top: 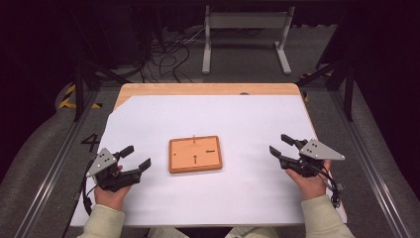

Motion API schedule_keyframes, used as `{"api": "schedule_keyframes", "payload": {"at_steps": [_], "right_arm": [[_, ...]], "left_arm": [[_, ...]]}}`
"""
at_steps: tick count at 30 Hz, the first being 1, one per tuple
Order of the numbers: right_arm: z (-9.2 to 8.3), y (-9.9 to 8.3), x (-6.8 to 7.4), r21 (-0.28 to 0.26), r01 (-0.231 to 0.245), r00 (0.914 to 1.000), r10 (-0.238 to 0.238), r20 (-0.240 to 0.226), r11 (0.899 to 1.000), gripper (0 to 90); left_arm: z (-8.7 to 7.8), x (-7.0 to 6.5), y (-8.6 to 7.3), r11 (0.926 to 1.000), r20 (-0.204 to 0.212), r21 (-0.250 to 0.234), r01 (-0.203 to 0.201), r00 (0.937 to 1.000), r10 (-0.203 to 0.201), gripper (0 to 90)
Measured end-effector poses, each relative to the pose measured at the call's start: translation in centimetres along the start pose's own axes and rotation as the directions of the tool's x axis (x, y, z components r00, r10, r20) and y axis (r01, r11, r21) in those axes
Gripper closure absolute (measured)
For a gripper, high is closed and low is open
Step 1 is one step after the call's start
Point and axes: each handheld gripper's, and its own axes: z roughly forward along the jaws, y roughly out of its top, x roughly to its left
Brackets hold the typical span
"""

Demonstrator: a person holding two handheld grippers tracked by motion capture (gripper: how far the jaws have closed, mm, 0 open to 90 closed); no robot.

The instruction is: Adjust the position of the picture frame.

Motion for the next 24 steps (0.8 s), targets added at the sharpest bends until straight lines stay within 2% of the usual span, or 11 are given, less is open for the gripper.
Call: {"api": "schedule_keyframes", "payload": {"at_steps": [24], "right_arm": [[-0.35, -0.20, -0.21, 0.011, -0.020, 0.9997, 0.020, 0.010, 1.000, 40.5]], "left_arm": [[0.43, -0.09, 0.22, 0.9999, 0.005, 0.010, 0.003, 1.0000, -0.003, 21.3]]}}
